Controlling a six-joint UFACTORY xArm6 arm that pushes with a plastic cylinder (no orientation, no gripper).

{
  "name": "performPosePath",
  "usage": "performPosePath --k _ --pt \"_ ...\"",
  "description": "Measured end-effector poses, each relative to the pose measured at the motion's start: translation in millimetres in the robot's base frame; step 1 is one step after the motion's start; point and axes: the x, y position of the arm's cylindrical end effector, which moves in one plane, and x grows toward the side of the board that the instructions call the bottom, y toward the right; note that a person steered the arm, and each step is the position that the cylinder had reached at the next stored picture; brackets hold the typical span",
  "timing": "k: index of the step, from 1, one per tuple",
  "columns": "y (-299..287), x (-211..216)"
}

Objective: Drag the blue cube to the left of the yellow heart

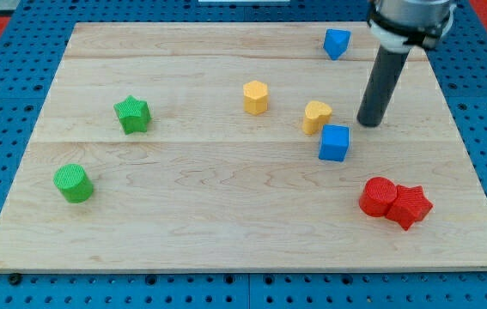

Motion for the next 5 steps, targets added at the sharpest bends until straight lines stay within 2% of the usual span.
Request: performPosePath --k 1,2,3,4,5 --pt "-25 31" --pt "-34 32" --pt "-81 55" --pt "-130 59" --pt "-151 59"
